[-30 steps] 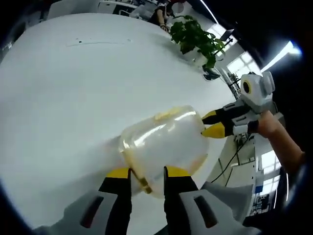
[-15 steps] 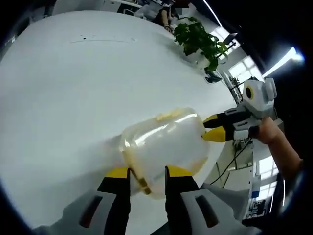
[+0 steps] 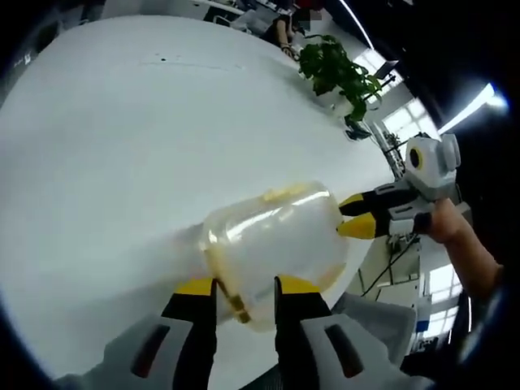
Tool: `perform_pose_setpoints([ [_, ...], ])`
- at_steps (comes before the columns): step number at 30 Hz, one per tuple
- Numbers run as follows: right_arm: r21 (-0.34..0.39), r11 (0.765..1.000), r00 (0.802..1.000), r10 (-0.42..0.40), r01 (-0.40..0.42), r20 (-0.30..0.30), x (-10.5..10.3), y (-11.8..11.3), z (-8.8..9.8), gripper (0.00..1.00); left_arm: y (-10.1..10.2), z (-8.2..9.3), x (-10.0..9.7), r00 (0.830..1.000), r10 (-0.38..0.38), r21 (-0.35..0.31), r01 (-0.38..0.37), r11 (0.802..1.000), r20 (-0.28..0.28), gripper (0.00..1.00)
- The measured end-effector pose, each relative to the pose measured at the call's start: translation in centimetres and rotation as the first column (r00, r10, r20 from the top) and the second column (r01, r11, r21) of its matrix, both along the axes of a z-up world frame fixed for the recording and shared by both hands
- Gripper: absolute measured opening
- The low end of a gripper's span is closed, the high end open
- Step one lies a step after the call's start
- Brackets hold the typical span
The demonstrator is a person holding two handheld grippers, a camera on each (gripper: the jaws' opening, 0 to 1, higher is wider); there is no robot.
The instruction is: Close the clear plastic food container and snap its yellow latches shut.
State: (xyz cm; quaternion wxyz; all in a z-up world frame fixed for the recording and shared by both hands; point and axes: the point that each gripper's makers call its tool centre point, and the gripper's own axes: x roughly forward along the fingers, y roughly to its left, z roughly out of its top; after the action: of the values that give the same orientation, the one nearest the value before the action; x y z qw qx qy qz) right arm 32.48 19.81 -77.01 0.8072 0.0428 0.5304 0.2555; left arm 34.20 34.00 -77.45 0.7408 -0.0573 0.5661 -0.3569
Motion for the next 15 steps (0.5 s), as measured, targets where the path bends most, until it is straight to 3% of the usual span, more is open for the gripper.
perform_pose_setpoints([
  [9,-0.008,1.000,1.000,0.014,-0.014,-0.015,0.1,2.6,-0.1,0.20,2.7,-0.1,0.3,1.000,0.004,0.002,-0.004,1.000,-0.002,0.25],
  [15,-0.005,1.000,1.000,0.015,-0.015,-0.011,0.3,4.4,-0.2,0.20,4.4,-0.2,0.5,0.999,0.047,-0.013,-0.047,0.999,-0.005,0.25],
])
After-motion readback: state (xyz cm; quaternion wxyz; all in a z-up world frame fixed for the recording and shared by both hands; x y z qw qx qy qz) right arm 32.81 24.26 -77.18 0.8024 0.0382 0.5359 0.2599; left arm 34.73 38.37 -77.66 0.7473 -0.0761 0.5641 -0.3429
